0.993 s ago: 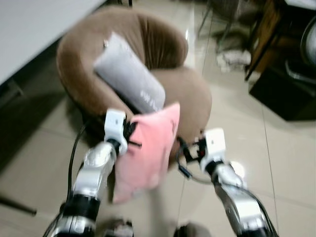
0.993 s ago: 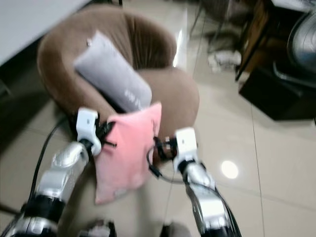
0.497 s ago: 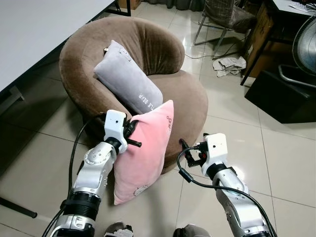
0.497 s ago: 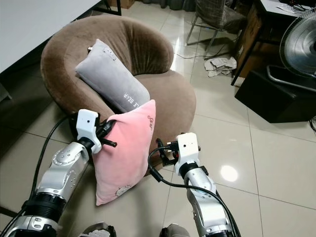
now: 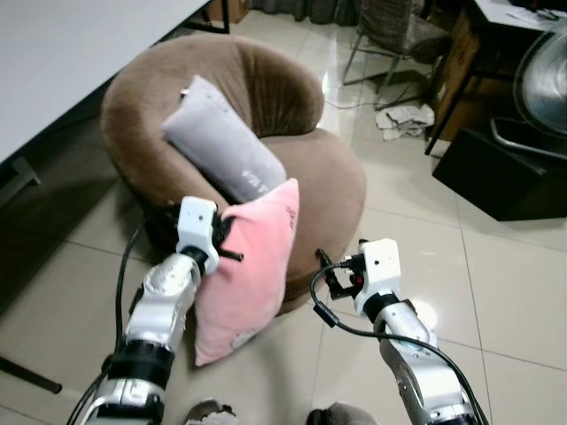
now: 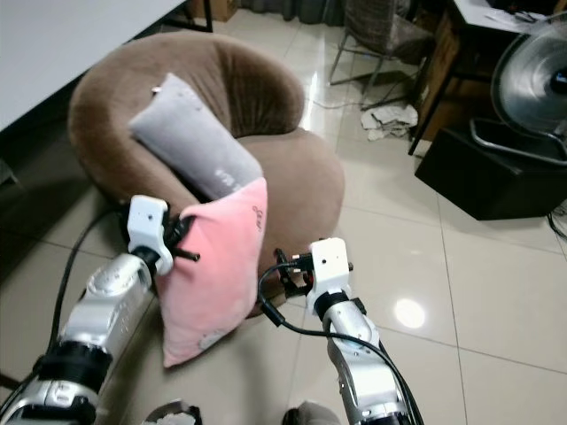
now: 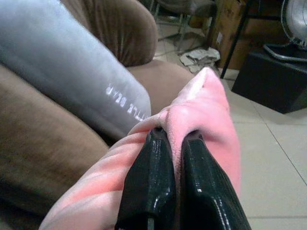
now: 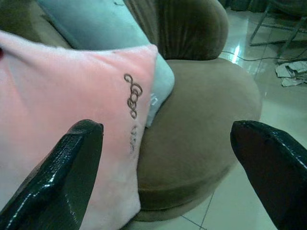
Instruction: Move the pillow to the sofa from floor
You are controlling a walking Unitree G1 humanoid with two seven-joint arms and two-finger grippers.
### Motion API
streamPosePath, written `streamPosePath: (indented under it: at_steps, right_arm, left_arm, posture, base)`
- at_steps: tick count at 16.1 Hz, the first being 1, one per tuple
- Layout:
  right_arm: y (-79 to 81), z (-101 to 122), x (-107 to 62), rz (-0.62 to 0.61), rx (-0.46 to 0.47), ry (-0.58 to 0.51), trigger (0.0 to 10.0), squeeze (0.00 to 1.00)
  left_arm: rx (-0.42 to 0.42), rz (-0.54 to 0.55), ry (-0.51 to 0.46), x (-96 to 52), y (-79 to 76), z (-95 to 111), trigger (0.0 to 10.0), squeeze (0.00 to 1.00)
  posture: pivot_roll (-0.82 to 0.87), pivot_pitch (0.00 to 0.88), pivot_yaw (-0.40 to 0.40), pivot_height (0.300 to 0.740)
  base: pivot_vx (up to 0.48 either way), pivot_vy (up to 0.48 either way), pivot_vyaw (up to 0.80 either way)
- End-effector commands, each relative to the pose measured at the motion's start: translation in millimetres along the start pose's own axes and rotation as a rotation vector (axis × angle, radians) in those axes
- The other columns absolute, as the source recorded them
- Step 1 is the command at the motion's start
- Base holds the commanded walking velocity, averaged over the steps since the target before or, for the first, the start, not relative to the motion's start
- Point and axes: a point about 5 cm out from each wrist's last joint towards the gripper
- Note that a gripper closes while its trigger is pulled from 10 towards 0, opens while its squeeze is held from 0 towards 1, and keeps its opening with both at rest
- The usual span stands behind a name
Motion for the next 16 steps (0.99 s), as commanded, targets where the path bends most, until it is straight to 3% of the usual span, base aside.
streamPosePath:
  at_steps: [1,11,16]
  right_arm:
    - [-6.5,-1.9,-2.9,-0.027,-0.010,0.007,10.0,0.00]
    - [-2.9,-4.4,-6.8,-0.025,-0.001,0.013,10.0,0.00]
    - [-2.2,-7.6,-9.4,-0.030,0.001,0.024,10.0,0.00]
  left_arm:
    - [0.017,-0.020,-0.046,5.3,-7.2,9.8,0.0,0.00]
    - [0.018,-0.030,-0.011,15.0,-11.9,7.5,0.0,0.00]
    - [0.025,-0.035,-0.005,17.3,-10.8,6.9,0.0,0.00]
  posture:
    - [-0.05,0.087,-0.008,0.740]
    - [-0.08,0.104,-0.001,0.740]
    - [-0.08,0.111,0.006,0.740]
  base:
    - [0.000,-0.450,0.00]
    - [0.000,-0.420,0.00]
    - [0.282,-0.316,0.00]
Point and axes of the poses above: a point about 5 cm out from each wrist's last joint towards the gripper, its own x axis pointing out of the wrist towards the gripper, its own z axis along the axis of the wrist's last joint, y = z × x, and after that the axes turned 3 degrees about -x, right-handed
